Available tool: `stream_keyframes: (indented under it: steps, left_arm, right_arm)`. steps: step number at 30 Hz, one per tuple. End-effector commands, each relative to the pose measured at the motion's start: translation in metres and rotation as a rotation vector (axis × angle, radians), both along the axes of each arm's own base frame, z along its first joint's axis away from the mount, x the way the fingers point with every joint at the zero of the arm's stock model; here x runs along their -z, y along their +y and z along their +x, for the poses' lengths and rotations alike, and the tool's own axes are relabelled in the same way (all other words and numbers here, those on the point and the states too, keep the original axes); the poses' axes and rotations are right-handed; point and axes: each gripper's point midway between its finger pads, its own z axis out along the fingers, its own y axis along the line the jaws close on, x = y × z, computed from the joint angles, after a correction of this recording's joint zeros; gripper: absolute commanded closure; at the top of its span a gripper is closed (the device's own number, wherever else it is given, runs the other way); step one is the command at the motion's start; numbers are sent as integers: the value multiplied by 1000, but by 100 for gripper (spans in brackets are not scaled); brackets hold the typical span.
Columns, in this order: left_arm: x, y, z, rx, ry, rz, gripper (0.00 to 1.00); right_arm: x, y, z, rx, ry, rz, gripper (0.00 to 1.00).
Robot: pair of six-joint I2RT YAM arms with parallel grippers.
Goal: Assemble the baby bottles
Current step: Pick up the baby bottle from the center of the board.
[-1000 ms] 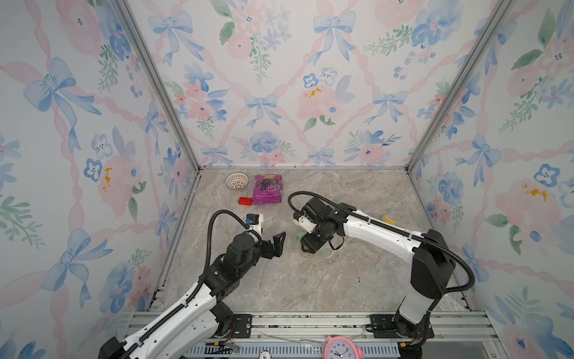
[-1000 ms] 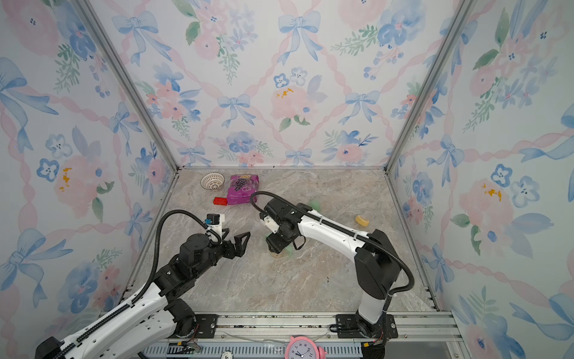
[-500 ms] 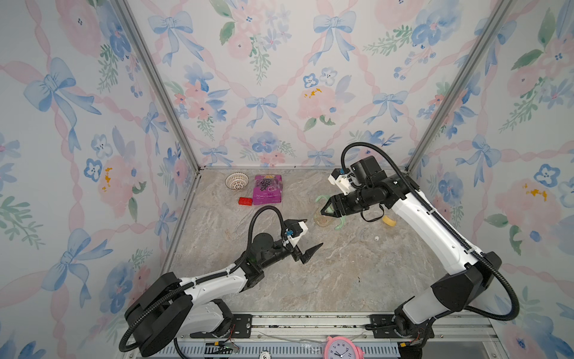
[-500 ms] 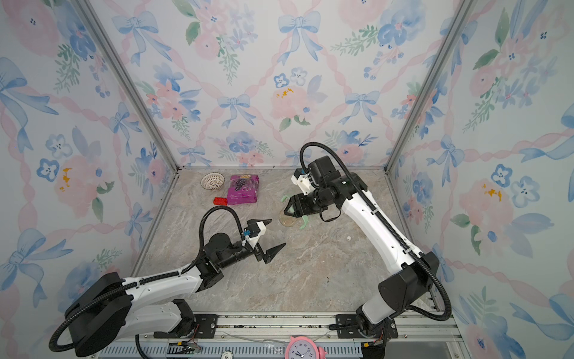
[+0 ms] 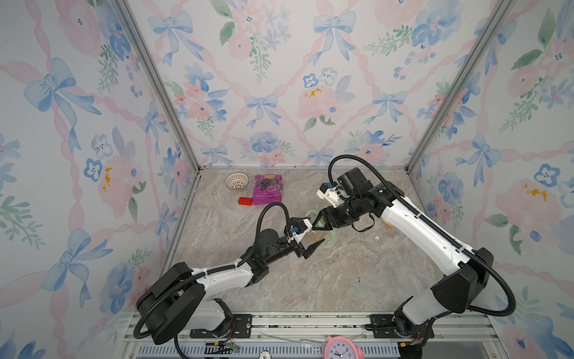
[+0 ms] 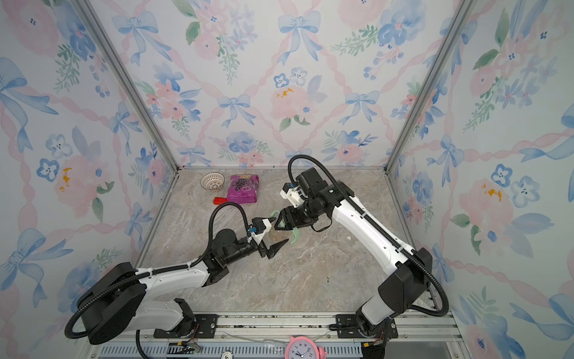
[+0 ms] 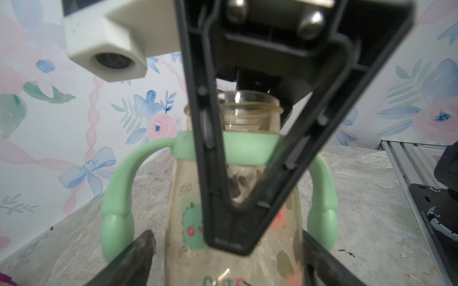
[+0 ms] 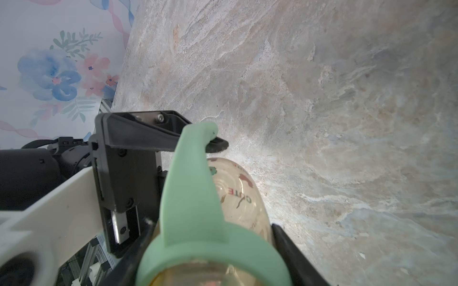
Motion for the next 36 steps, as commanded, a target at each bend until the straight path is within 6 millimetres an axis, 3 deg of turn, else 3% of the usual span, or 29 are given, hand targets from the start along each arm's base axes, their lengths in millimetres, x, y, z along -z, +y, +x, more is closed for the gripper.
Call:
stream_keyframes:
  steps: [1, 8, 15, 19, 21, 25, 27, 29, 31, 34, 36]
  left_arm:
    - [-15, -1, 8, -15, -47, -21, 10]
    - [-8, -4, 14, -27, -11, 1, 13]
    - [-10, -3, 12, -25, -9, -7, 39]
    - [-8, -3, 11, -19, -5, -6, 48]
    - [-8, -2, 10, -18, -6, -7, 51]
    - [-15, 1, 8, -19, -24, -30, 56]
    - [-21, 7, 9, -26, -32, -65, 57]
    - [-27, 12, 10, -27, -31, -95, 58]
    - [-31, 15, 10, -31, -39, -109, 59]
    - [-38, 17, 10, -36, -52, -125, 59]
    - [-42, 18, 11, -39, -59, -135, 59]
  right_arm:
    - [-2, 4, -9, -13, 7, 22, 70]
    - [-1, 9, -10, -11, 5, 26, 71]
    - [4, 10, -12, -8, 16, 14, 71]
    - [1, 12, -12, -7, 13, 24, 69]
    - [-2, 13, -14, -13, 6, 24, 63]
    - [-20, 8, -10, 24, -56, 57, 34]
    - [-41, -4, -5, 71, -133, 79, 18]
    - [-63, -20, 2, 144, -196, 127, 9]
    - [-85, -38, 6, 217, -255, 182, 1]
    - [-108, -64, 5, 302, -322, 224, 4]
    - [-114, -81, 6, 353, -336, 216, 4]
